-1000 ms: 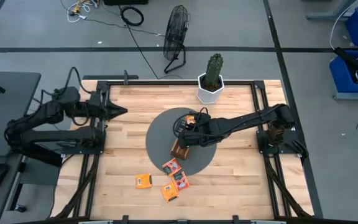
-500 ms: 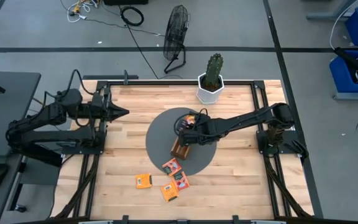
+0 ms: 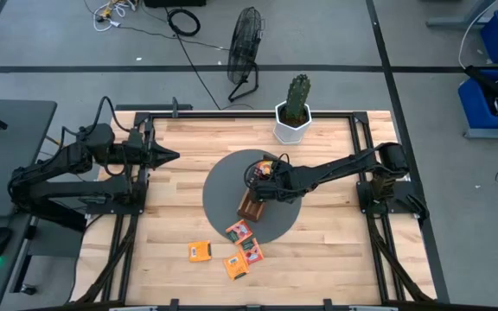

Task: Pick & Place Tea
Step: Put the white tea bag into the middle section of the wooden organizer, then put the red tea bag into the bottom section of the wooden organizer

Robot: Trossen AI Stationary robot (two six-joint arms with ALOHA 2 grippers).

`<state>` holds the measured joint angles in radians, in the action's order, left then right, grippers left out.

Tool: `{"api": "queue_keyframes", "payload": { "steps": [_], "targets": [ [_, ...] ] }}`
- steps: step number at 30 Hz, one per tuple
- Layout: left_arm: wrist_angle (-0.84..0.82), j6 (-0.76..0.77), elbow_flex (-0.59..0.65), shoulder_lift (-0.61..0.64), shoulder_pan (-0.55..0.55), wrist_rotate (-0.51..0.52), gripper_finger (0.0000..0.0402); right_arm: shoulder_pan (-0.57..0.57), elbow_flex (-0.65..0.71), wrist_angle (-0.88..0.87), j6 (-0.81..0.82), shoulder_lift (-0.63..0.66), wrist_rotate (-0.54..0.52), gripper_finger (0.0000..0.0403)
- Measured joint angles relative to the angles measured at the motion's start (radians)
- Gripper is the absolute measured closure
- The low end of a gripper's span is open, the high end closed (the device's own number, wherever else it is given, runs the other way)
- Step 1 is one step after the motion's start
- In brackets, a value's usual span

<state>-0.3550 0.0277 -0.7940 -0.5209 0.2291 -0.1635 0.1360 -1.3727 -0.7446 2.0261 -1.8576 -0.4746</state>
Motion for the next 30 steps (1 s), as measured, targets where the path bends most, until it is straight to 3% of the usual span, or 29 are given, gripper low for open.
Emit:
{"api": "queue_keyframes", "payload": {
  "steps": [10,20,25,30],
  "targets": [
    [-0.001,-0.013,0.0,0.0,0.0,0.0,0.039,-0.005,0.002,0.002,-0.018,0.0,0.019,0.0373],
    [-0.001,-0.013,0.0,0.0,0.0,0.0,0.039,-0.02,0.001,0.007,-0.077,0.004,0.018,0.0275],
    [-0.001,-0.013,0.0,0.0,0.0,0.0,0.039,-0.012,-0.039,0.02,-0.243,0.007,0.02,0.0242],
    [-0.002,-0.013,0.0,0.0,0.0,0.0,0.039,0.022,-0.111,0.034,-0.474,0.007,0.028,0.0237]
  ]
}}
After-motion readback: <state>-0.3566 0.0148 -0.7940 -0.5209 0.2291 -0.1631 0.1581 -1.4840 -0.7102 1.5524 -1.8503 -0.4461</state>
